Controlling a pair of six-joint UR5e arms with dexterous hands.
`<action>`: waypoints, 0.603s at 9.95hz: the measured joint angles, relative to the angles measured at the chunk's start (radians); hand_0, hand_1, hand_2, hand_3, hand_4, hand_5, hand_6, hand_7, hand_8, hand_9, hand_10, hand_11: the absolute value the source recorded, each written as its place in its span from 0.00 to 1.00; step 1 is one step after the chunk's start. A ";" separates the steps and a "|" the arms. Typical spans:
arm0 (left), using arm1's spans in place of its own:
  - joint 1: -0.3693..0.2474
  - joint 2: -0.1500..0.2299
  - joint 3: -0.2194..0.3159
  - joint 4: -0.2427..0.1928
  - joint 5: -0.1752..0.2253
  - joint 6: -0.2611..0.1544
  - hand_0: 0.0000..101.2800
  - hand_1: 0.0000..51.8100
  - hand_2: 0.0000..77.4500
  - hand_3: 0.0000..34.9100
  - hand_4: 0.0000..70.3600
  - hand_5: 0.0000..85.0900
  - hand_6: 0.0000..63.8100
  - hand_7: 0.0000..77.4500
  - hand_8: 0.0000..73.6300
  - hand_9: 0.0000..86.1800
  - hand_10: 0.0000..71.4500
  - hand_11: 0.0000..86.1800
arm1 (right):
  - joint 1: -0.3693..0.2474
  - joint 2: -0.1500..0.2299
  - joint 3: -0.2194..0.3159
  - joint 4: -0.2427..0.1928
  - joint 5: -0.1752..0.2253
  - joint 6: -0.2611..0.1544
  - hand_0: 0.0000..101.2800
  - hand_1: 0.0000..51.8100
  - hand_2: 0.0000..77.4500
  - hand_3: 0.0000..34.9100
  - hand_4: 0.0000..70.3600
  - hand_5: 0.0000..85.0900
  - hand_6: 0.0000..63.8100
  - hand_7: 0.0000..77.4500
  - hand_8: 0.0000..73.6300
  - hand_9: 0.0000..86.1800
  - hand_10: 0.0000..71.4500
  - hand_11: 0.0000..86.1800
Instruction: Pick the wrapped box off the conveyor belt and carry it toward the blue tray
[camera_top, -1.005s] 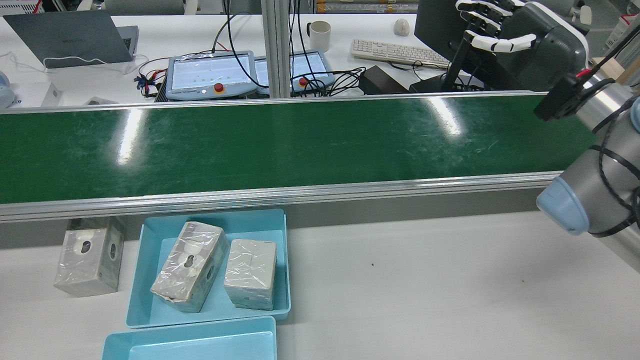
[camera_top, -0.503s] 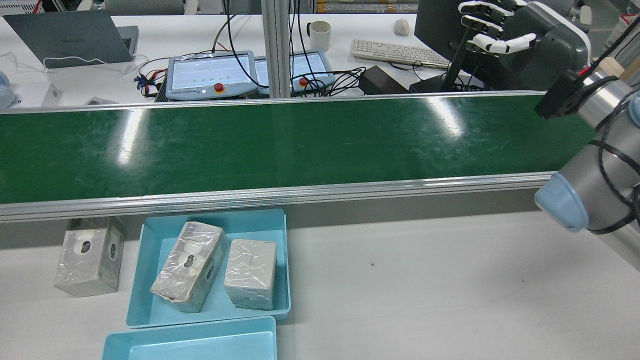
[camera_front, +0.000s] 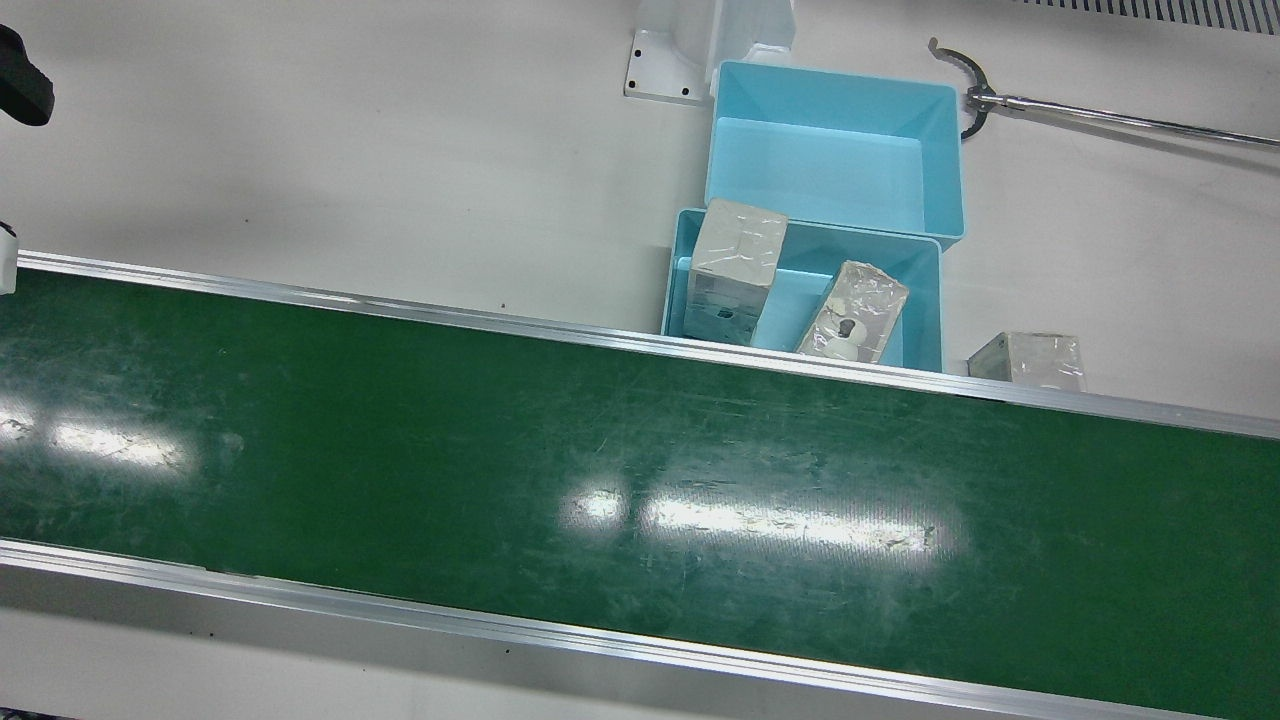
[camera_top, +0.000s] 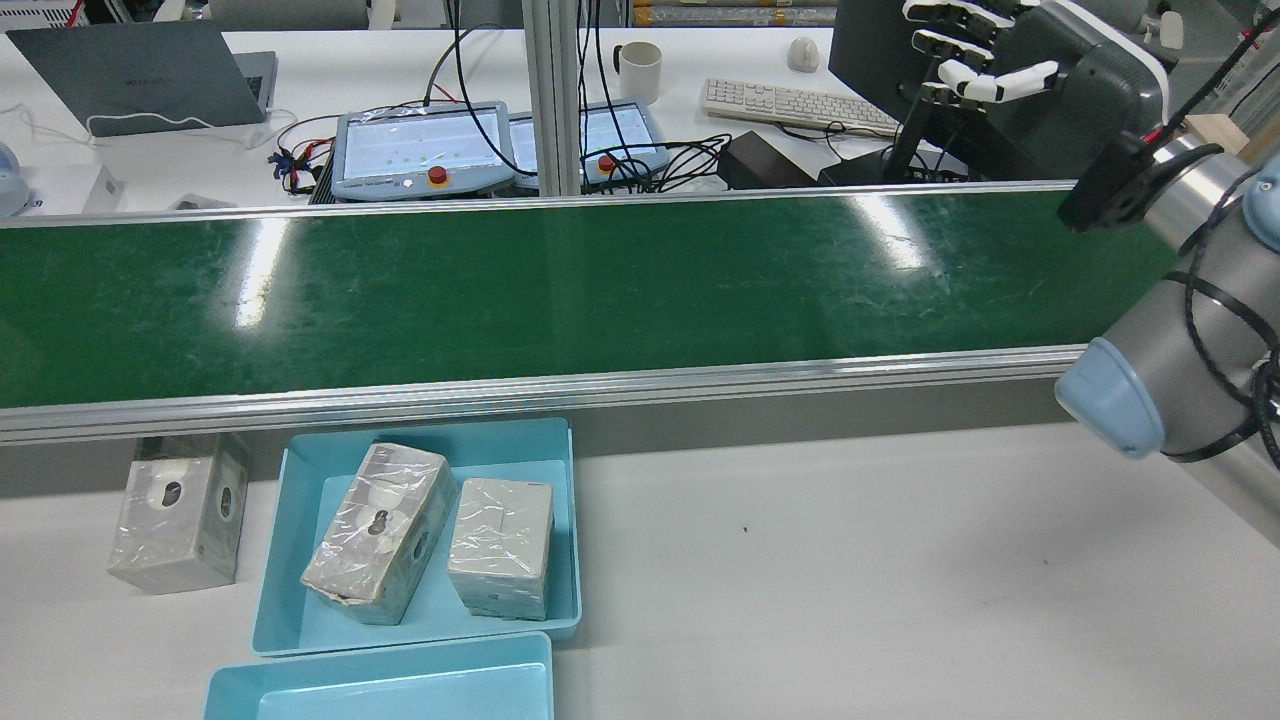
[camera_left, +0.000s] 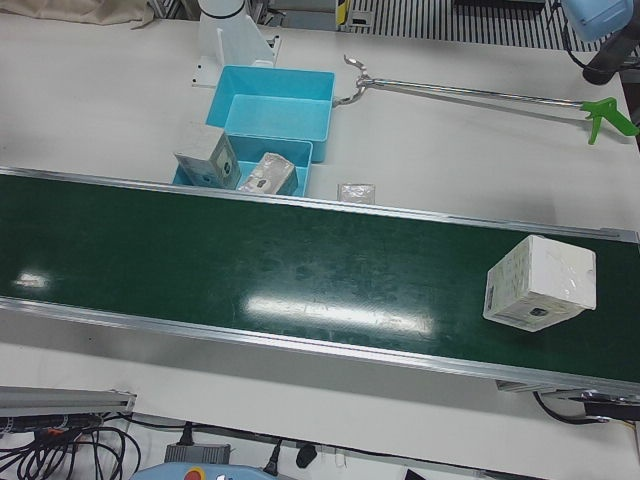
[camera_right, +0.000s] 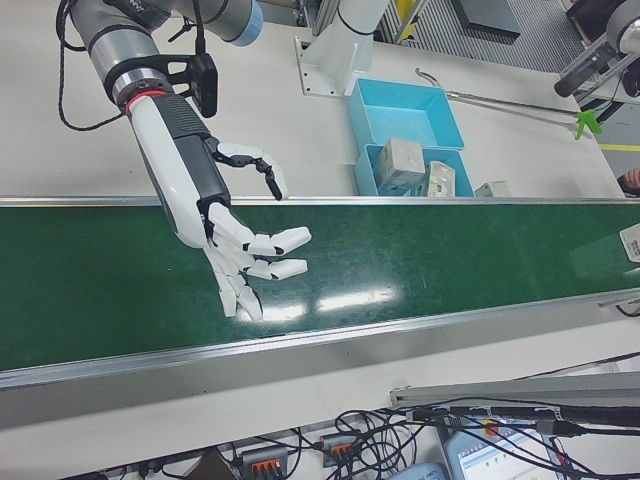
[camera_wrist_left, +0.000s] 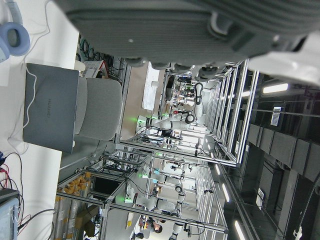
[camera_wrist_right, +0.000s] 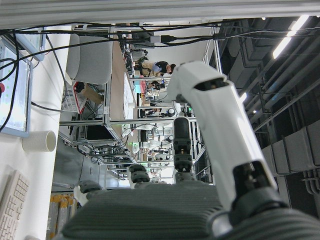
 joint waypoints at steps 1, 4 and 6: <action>0.000 0.000 0.000 0.000 0.000 0.000 0.00 0.00 0.01 0.00 0.00 0.01 0.00 0.01 0.00 0.00 0.01 0.00 | -0.006 0.004 0.000 0.003 0.001 0.002 0.57 0.58 0.56 0.84 0.19 0.44 0.07 0.39 0.02 0.08 0.00 0.02; 0.000 0.000 0.000 0.000 0.000 0.000 0.00 0.00 0.01 0.00 0.00 0.01 0.00 0.00 0.00 0.00 0.01 0.00 | -0.026 0.014 0.019 0.007 0.002 0.007 0.53 0.49 0.46 0.65 0.19 0.46 0.09 0.39 0.01 0.09 0.00 0.02; 0.000 0.000 0.000 0.000 0.000 0.000 0.00 0.00 0.01 0.00 0.00 0.01 0.00 0.00 0.00 0.00 0.00 0.00 | -0.037 0.017 0.025 0.008 0.001 0.008 0.53 0.46 0.44 0.45 0.29 0.50 0.15 0.43 0.04 0.11 0.04 0.09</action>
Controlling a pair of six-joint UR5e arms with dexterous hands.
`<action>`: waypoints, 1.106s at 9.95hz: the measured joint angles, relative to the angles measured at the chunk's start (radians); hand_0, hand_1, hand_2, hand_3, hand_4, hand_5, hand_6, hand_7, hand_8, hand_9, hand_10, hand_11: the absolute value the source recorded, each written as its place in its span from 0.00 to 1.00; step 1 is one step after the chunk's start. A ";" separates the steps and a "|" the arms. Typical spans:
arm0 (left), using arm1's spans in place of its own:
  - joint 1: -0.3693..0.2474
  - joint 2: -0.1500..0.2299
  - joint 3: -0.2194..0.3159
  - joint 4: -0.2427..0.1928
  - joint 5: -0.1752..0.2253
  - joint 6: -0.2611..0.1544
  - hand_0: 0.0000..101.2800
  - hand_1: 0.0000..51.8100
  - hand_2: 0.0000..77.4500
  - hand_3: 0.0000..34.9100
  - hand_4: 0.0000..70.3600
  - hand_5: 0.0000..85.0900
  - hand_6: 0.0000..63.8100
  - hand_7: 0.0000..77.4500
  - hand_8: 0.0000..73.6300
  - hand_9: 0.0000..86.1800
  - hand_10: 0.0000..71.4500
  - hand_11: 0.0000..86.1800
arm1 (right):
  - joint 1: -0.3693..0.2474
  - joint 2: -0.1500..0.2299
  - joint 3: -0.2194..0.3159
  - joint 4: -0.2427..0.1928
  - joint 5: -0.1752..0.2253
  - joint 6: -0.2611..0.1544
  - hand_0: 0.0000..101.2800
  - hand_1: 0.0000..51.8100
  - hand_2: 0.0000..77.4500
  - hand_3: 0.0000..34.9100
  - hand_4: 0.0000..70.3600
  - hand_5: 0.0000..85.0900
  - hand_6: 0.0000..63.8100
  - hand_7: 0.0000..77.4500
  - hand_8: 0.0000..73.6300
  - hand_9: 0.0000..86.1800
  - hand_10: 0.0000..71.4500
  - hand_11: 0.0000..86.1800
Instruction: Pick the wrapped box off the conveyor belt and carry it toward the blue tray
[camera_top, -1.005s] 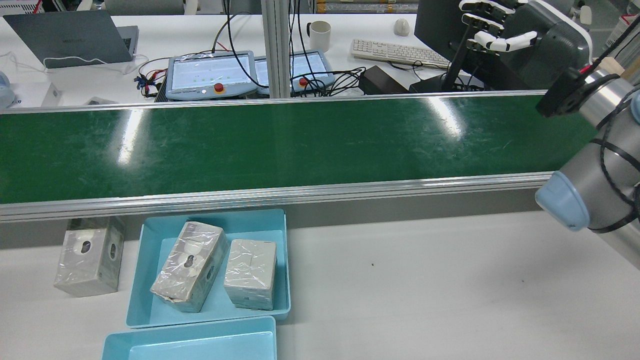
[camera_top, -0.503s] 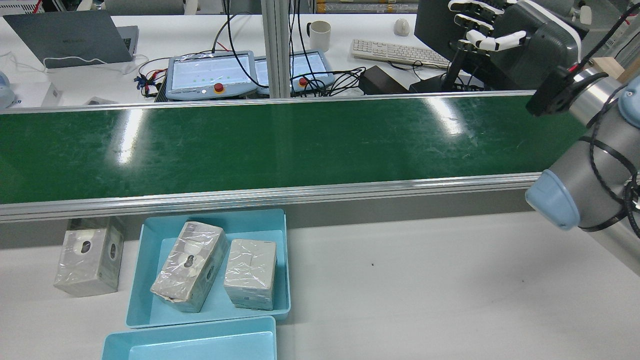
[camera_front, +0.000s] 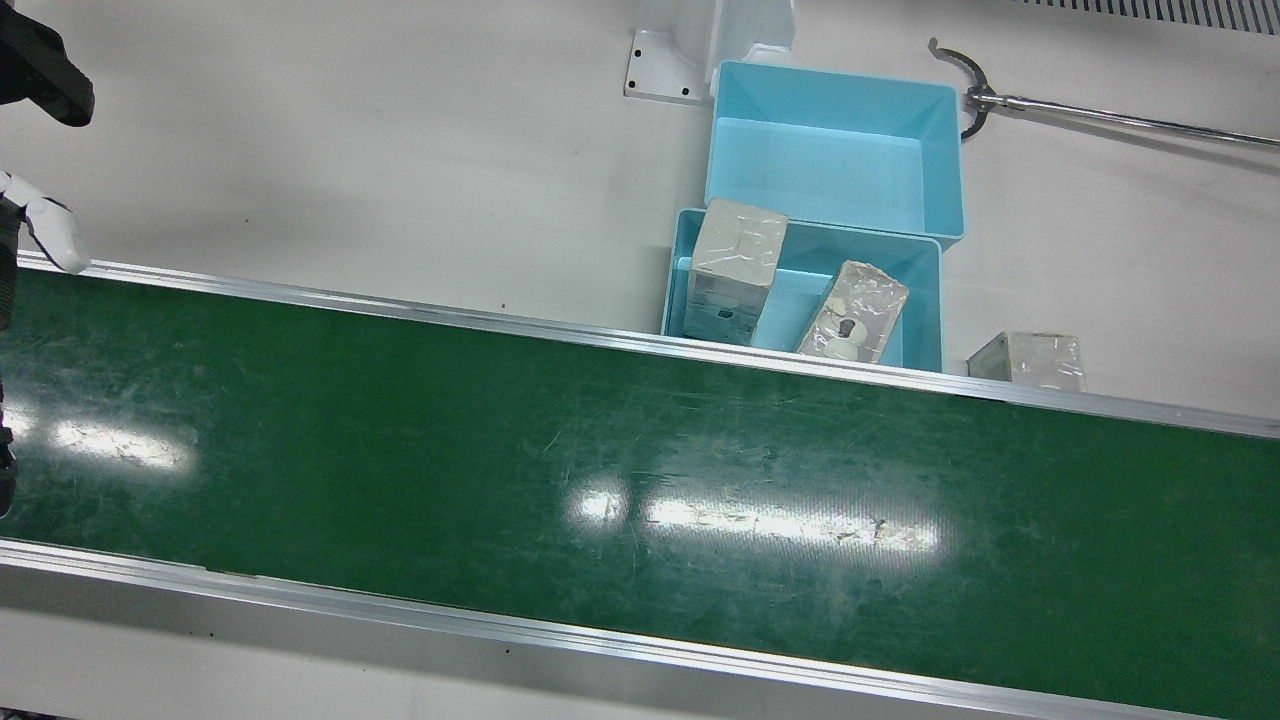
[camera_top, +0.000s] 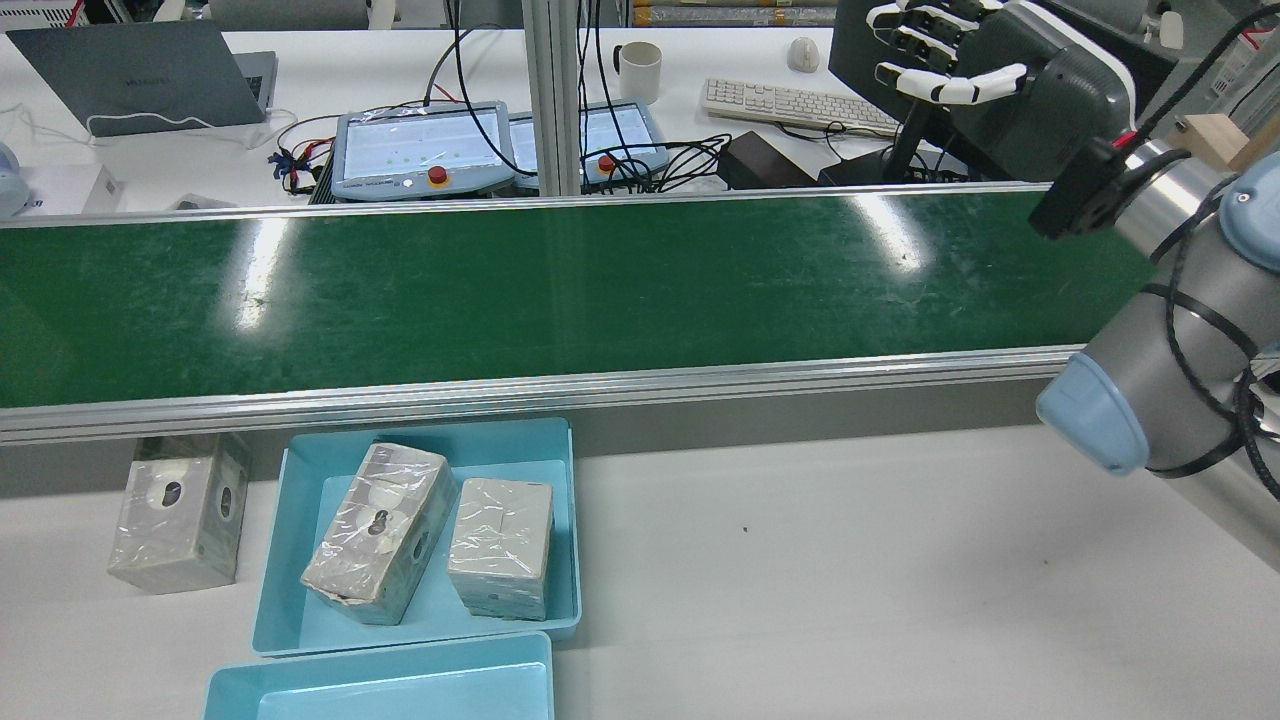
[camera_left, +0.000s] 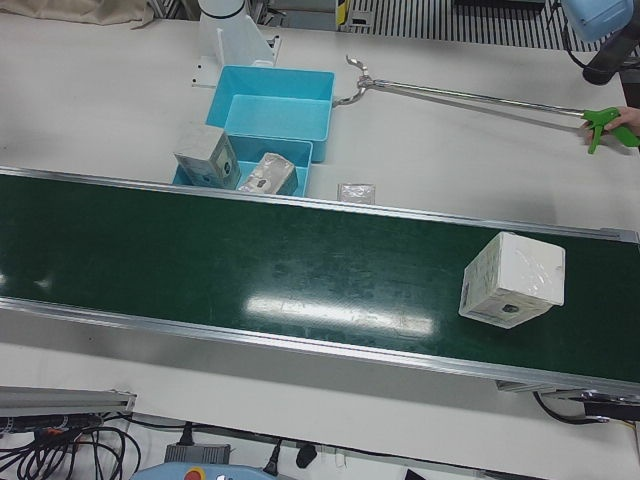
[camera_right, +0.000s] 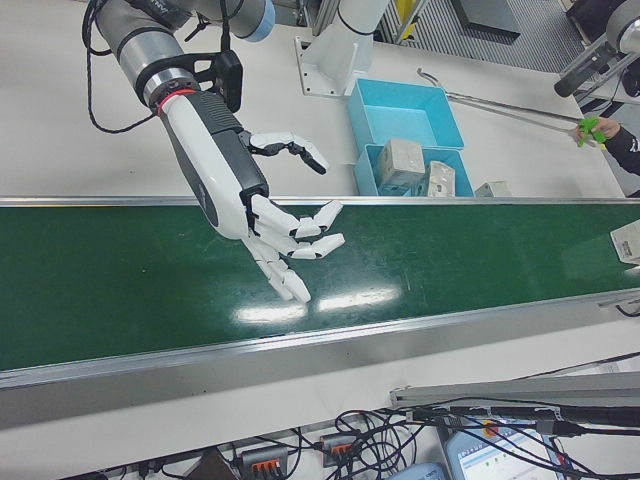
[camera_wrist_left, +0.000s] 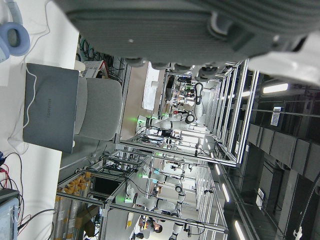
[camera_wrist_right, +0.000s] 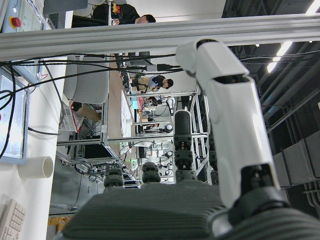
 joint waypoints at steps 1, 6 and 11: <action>0.000 0.000 0.000 0.000 0.000 0.000 0.00 0.00 0.01 0.00 0.00 0.01 0.01 0.00 0.00 0.00 0.01 0.00 | -0.003 0.001 0.000 -0.002 0.000 0.000 0.53 0.46 0.44 0.45 0.29 0.50 0.15 0.43 0.04 0.11 0.04 0.09; 0.000 0.000 0.000 0.000 0.000 0.000 0.00 0.00 0.01 0.00 0.00 0.01 0.01 0.01 0.00 0.00 0.00 0.00 | -0.023 0.014 -0.010 -0.006 -0.001 0.001 0.54 0.48 0.44 0.50 0.29 0.50 0.15 0.43 0.04 0.11 0.03 0.06; 0.000 0.000 0.000 0.000 0.000 0.000 0.00 0.00 0.01 0.00 0.00 0.01 0.00 0.00 0.00 0.00 0.01 0.00 | 0.011 0.017 0.027 -0.023 -0.006 0.001 0.55 0.52 0.45 0.49 0.32 0.51 0.15 0.43 0.03 0.11 0.01 0.03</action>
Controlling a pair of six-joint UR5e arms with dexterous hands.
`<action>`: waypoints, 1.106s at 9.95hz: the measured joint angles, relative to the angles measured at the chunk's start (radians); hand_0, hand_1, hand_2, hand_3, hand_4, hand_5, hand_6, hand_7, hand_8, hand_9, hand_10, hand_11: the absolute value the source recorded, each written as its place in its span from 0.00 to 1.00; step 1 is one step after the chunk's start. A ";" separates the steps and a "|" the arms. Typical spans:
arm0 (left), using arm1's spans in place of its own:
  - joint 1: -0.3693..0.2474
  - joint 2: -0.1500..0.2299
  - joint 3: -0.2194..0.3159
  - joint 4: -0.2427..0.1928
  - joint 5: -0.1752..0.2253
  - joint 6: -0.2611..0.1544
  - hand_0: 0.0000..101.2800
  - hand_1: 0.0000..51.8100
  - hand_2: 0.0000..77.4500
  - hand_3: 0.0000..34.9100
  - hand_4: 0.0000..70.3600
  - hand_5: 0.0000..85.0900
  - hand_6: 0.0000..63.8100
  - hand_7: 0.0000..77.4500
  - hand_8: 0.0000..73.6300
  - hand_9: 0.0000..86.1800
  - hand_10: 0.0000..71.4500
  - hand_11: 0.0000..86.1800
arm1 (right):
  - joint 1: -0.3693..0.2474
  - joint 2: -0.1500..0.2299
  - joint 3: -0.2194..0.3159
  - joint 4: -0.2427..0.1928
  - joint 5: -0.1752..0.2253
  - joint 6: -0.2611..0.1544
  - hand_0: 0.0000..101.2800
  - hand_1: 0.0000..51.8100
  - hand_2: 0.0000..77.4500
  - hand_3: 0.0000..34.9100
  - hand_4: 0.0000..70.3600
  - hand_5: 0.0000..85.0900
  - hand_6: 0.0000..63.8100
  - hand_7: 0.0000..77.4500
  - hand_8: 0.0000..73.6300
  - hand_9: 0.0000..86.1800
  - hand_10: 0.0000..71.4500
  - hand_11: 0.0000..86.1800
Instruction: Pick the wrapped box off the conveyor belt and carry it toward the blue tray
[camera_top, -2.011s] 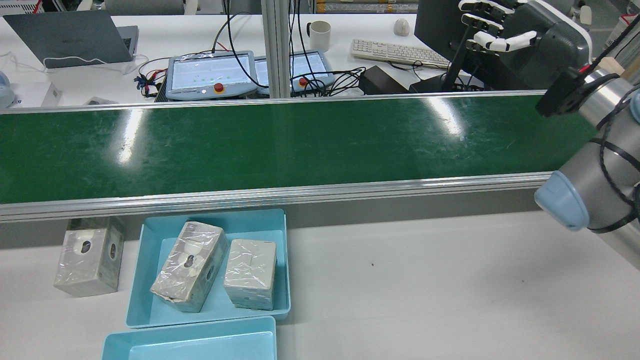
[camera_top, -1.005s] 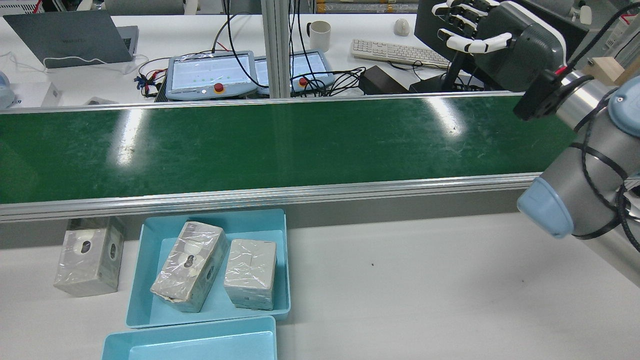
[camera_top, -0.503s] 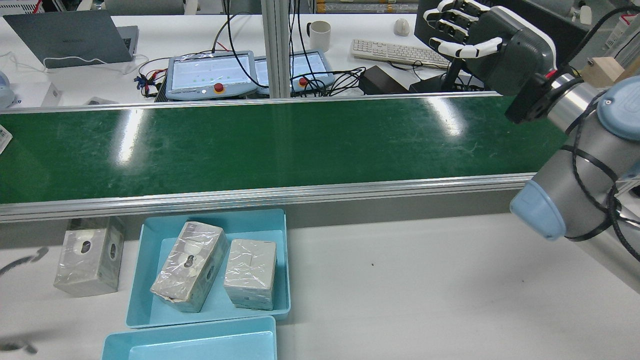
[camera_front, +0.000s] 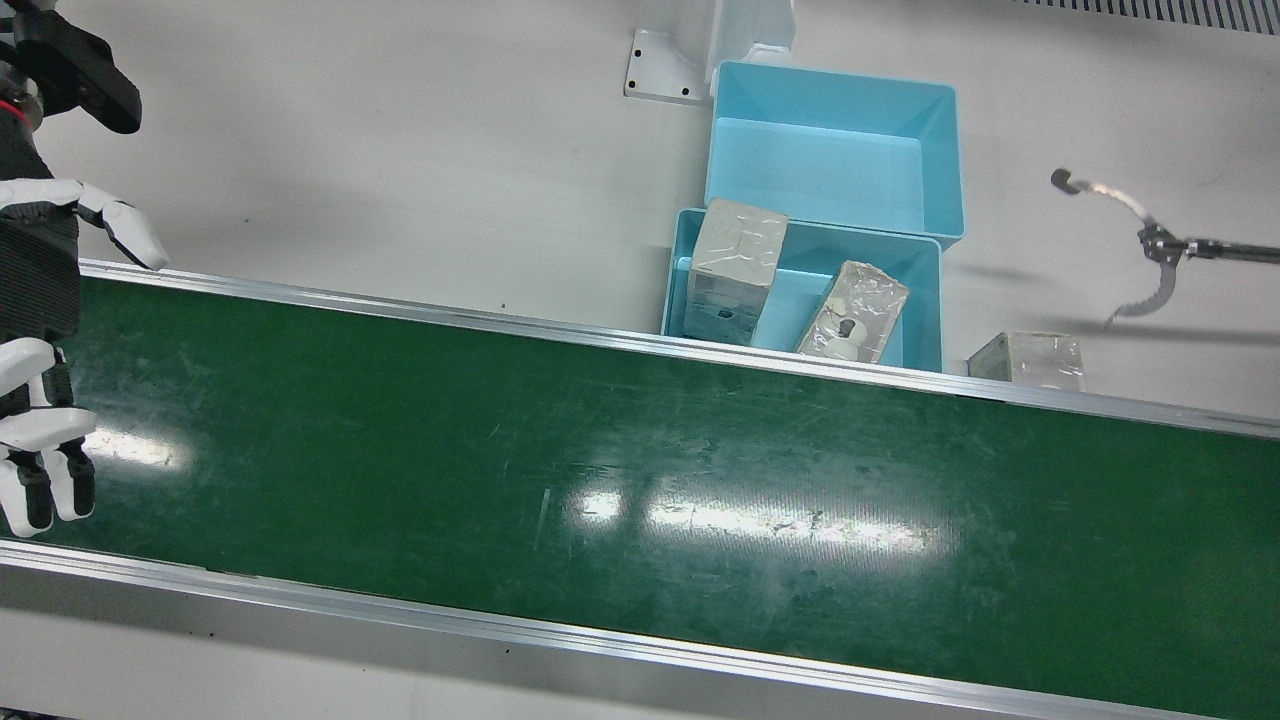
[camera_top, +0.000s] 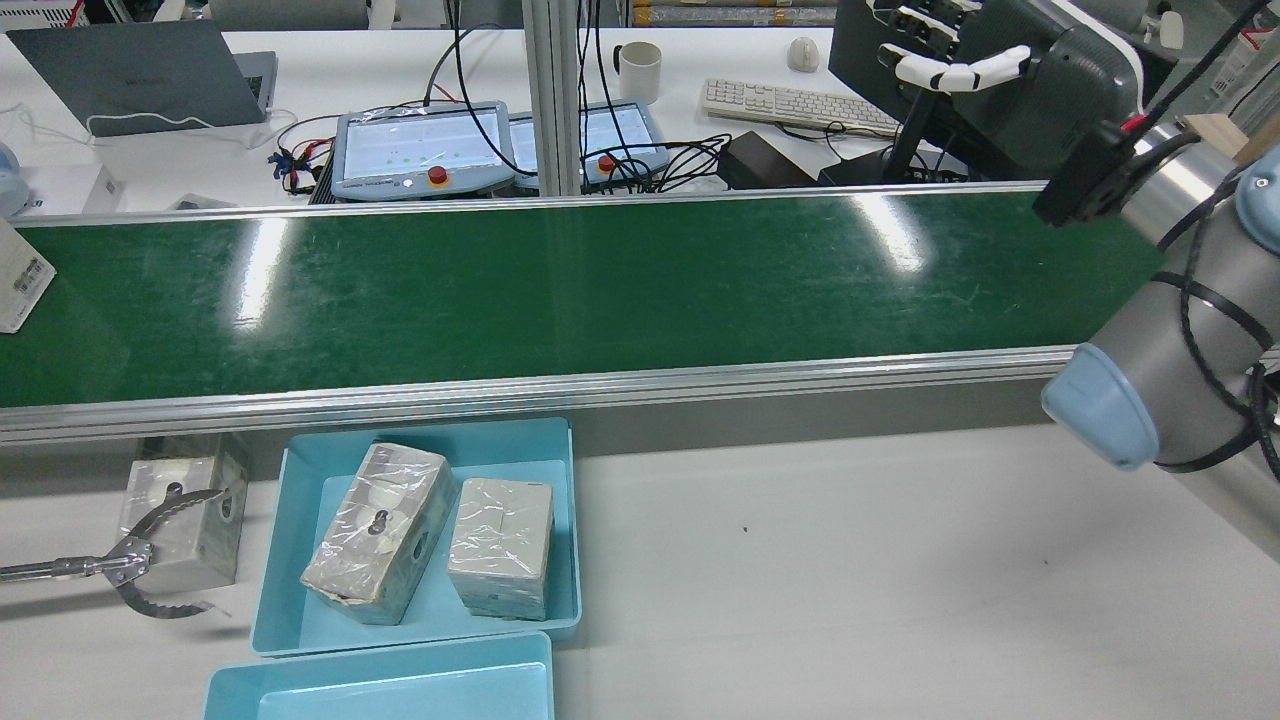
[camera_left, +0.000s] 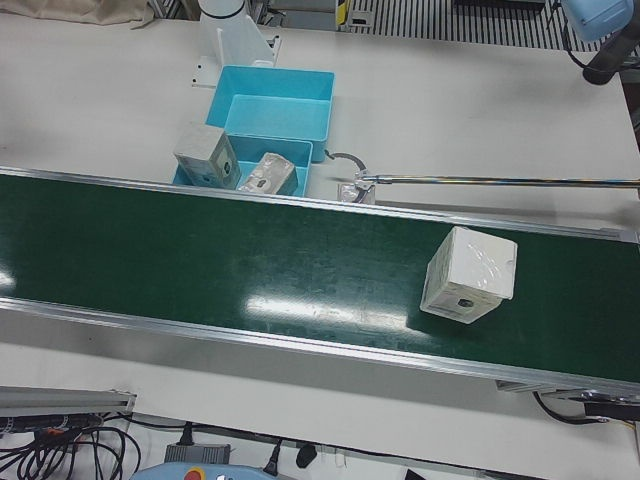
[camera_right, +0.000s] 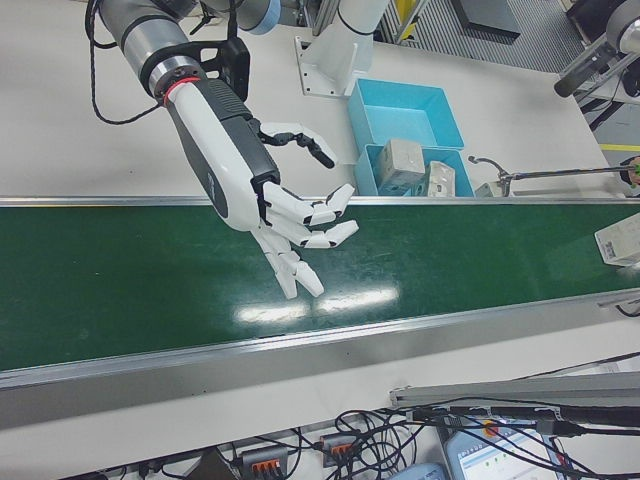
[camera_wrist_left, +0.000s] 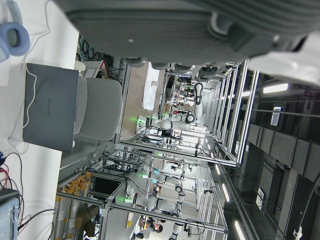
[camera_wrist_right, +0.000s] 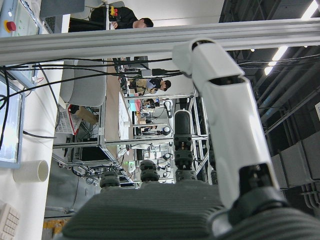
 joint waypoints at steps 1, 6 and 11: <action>0.000 0.000 0.000 0.000 0.000 0.000 0.00 0.00 0.01 0.00 0.00 0.01 0.01 0.00 0.00 0.00 0.00 0.00 | 0.002 -0.001 0.012 -0.010 -0.006 0.001 0.55 0.44 0.37 0.50 0.32 0.52 0.15 0.44 0.04 0.11 0.01 0.04; 0.000 0.000 0.000 0.000 0.000 0.000 0.00 0.00 0.01 0.00 0.00 0.01 0.01 0.00 0.00 0.00 0.00 0.00 | 0.008 -0.001 0.026 -0.045 -0.018 0.001 0.55 0.48 0.42 0.49 0.27 0.52 0.15 0.46 0.03 0.11 0.01 0.04; 0.000 0.000 0.000 0.000 0.000 0.000 0.00 0.00 0.01 0.00 0.00 0.01 0.01 0.00 0.00 0.00 0.01 0.00 | 0.016 0.016 0.008 -0.043 -0.018 0.007 0.55 0.48 0.42 0.40 0.33 0.52 0.17 0.46 0.04 0.12 0.01 0.04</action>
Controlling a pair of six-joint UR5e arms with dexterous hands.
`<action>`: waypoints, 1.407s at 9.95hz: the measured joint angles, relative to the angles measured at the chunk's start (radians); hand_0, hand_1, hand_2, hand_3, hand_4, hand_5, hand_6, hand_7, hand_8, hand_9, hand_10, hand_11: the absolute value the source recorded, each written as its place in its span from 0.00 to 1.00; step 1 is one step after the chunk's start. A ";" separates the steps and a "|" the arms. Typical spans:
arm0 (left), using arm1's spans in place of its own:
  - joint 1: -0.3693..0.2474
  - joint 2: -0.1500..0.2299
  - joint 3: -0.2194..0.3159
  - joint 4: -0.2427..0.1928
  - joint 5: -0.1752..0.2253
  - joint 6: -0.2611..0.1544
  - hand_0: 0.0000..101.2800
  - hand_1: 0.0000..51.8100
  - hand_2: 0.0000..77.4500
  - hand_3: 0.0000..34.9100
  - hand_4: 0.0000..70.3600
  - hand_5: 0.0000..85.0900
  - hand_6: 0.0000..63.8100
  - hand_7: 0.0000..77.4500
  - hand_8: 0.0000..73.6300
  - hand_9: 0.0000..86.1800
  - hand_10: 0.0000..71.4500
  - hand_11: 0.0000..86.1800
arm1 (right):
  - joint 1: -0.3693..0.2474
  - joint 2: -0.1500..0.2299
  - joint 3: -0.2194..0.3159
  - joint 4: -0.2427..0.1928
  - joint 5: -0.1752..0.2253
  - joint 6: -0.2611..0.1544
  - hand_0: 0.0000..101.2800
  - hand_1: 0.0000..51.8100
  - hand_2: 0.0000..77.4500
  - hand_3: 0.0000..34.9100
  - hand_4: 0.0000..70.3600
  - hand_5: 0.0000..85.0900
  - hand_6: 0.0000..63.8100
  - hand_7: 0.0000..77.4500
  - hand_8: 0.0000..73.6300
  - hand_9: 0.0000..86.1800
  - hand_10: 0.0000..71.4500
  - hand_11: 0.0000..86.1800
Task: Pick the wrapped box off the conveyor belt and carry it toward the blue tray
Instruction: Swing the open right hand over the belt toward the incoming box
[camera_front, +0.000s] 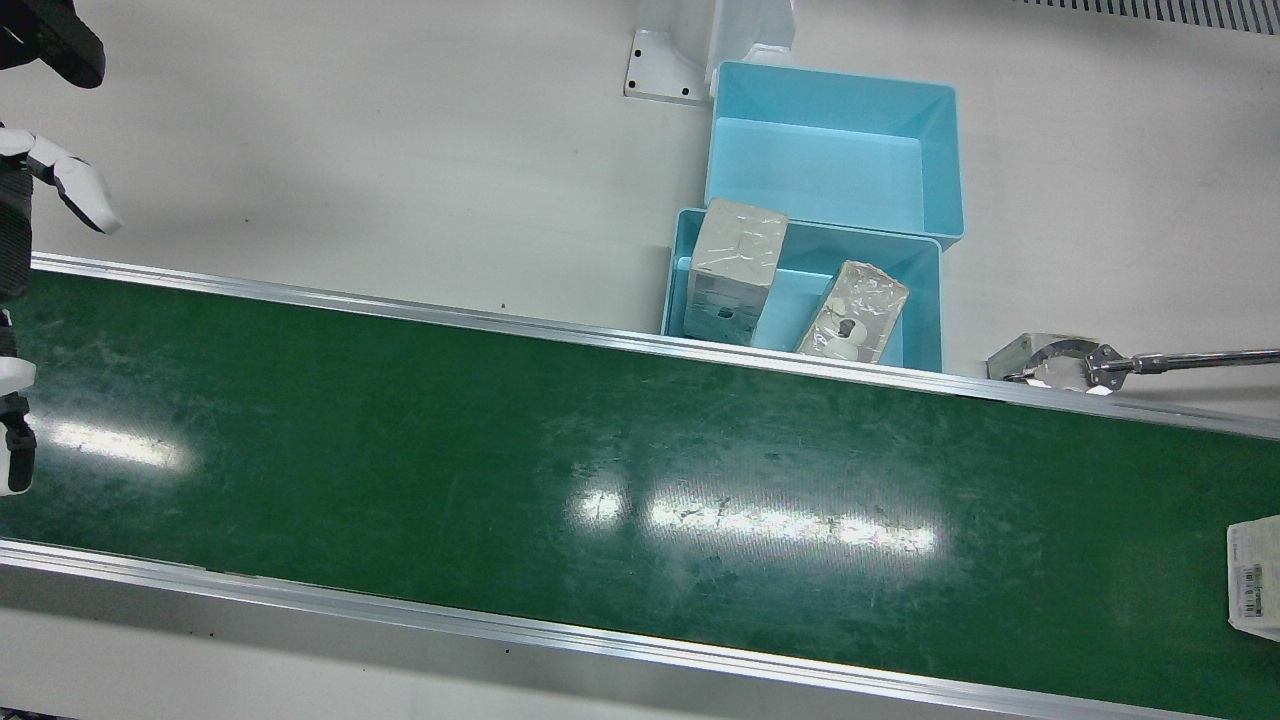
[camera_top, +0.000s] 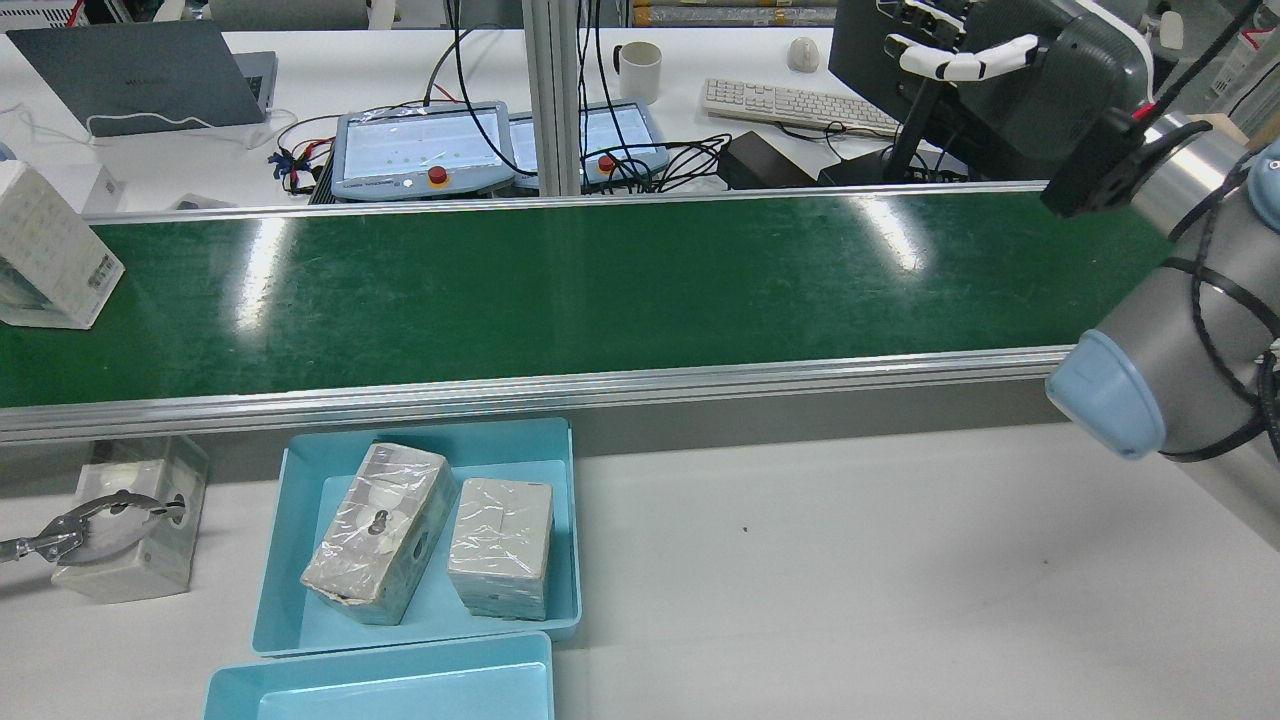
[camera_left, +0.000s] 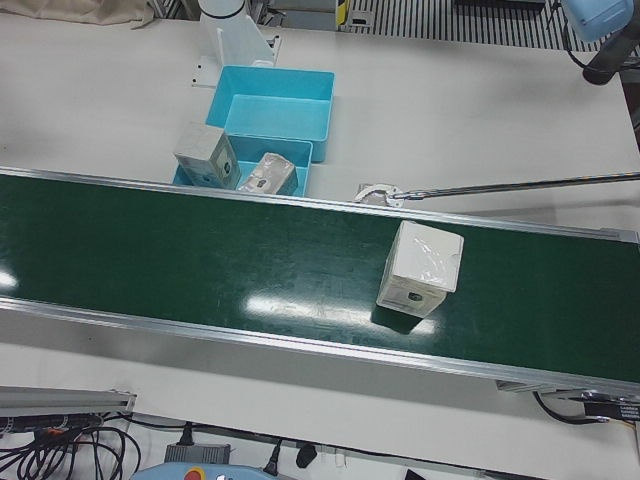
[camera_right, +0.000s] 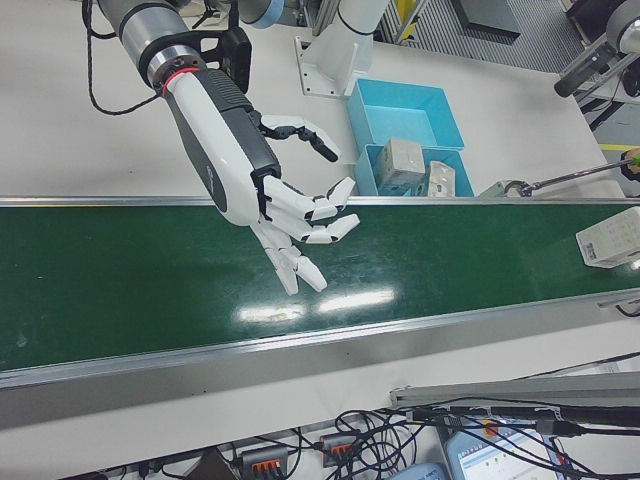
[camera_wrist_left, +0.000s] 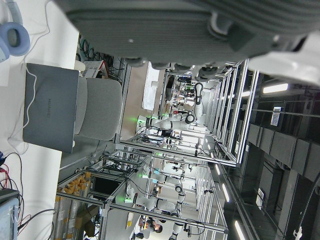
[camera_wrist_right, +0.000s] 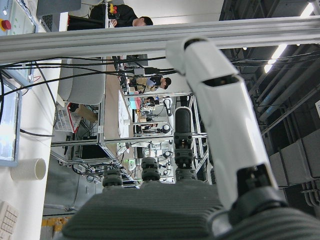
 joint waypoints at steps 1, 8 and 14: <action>0.000 0.000 0.000 0.000 0.000 0.000 0.00 0.00 0.01 0.00 0.00 0.01 0.01 0.00 0.00 0.00 0.01 0.00 | -0.009 -0.003 -0.007 0.003 0.005 0.007 0.55 0.48 0.42 0.40 0.33 0.52 0.17 0.46 0.04 0.12 0.01 0.04; 0.000 0.000 0.000 0.000 0.000 0.000 0.00 0.00 0.01 0.00 0.00 0.01 0.01 0.01 0.00 0.00 0.00 0.00 | -0.226 0.083 -0.306 0.381 0.055 0.013 0.48 0.27 0.18 0.46 0.20 0.45 0.11 0.37 0.01 0.08 0.01 0.02; 0.000 0.000 0.000 0.000 0.000 0.000 0.00 0.00 0.01 0.00 0.00 0.01 0.00 0.01 0.00 0.00 0.01 0.00 | -0.221 0.088 -0.323 0.328 0.053 0.004 0.51 0.35 0.26 0.55 0.22 0.45 0.10 0.37 0.01 0.09 0.01 0.02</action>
